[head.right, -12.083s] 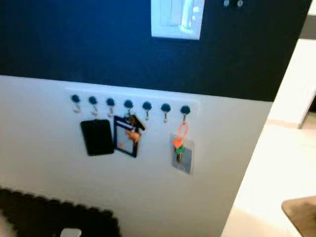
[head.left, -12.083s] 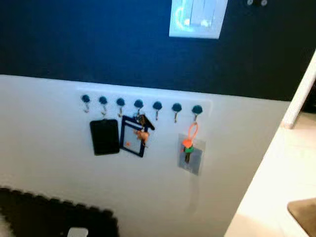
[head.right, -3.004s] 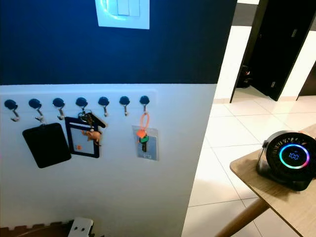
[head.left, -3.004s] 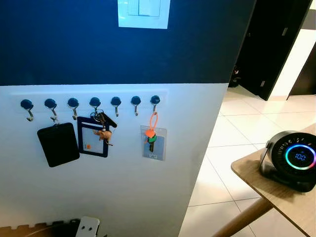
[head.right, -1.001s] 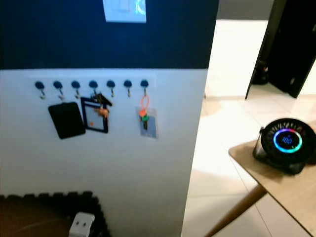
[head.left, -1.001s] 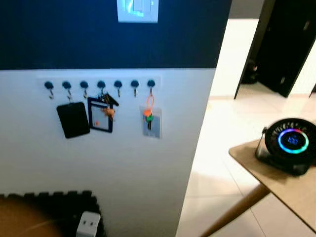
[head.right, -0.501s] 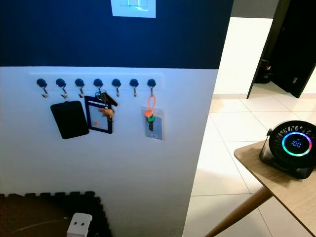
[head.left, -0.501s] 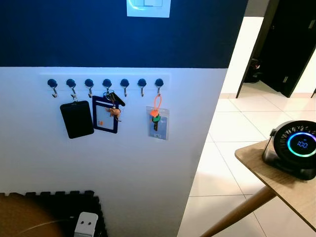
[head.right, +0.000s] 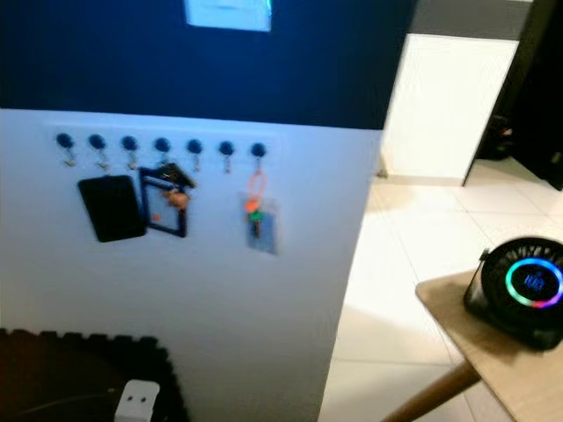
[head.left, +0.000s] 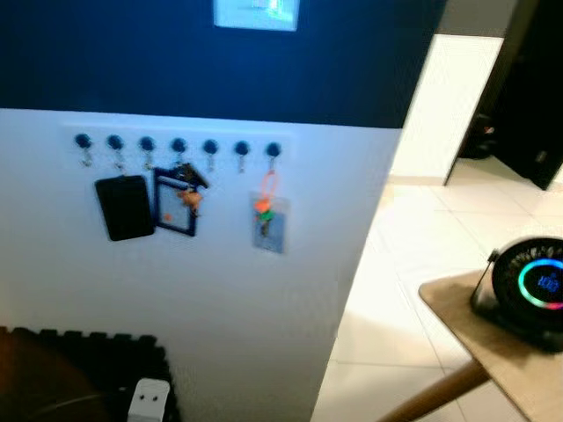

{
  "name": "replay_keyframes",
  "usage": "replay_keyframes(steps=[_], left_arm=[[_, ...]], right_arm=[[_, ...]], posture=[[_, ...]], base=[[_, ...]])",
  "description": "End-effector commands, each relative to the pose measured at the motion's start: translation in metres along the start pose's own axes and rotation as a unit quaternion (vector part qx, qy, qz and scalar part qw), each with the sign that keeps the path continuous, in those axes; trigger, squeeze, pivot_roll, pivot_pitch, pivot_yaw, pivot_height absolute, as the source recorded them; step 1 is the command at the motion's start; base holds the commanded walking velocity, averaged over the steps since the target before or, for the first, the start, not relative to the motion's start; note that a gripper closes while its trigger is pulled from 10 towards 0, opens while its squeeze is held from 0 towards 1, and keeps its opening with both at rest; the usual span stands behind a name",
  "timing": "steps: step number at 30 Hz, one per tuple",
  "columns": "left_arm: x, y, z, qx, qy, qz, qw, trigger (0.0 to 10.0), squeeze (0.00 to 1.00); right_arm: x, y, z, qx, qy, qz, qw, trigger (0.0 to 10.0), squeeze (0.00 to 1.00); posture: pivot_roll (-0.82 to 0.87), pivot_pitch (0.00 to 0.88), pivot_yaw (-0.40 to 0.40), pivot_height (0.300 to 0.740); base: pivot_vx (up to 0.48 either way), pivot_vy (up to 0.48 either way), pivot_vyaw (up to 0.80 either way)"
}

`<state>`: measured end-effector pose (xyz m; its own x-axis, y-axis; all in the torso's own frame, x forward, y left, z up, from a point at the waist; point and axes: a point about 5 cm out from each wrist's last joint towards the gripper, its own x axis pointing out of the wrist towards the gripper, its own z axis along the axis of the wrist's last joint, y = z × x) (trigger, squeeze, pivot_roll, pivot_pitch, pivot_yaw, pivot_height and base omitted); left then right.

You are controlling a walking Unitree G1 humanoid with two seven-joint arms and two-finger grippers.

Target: Hang keys on a hook

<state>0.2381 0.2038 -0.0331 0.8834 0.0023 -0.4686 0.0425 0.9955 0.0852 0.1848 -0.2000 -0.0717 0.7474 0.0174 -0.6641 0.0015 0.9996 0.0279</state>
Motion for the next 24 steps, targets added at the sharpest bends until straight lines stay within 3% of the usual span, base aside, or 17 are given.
replay_keyframes(steps=[1,16,24], left_arm=[[-0.0050,0.0067,-0.0100,0.003,0.021,0.012,1.000,10.0,0.00],[-0.0055,0.0122,-0.0093,-0.009,0.018,0.031,0.999,10.0,0.00],[-0.0052,0.0063,-0.0087,0.006,0.014,0.002,1.000,10.0,0.00]], right_arm=[[-0.0023,0.0042,-0.0082,0.005,0.012,0.003,1.000,10.0,0.00],[-0.0033,0.0019,-0.0098,-0.004,0.015,0.004,1.000,10.0,0.00],[-0.0050,0.0034,-0.0153,-0.001,0.025,0.003,1.000,10.0,0.00]], posture=[[0.05,0.073,-0.030,0.740],[0.04,0.074,-0.031,0.740],[0.04,0.066,-0.025,0.740]], base=[[0.000,0.000,0.00],[0.000,0.000,0.00],[0.000,0.051,0.00]])
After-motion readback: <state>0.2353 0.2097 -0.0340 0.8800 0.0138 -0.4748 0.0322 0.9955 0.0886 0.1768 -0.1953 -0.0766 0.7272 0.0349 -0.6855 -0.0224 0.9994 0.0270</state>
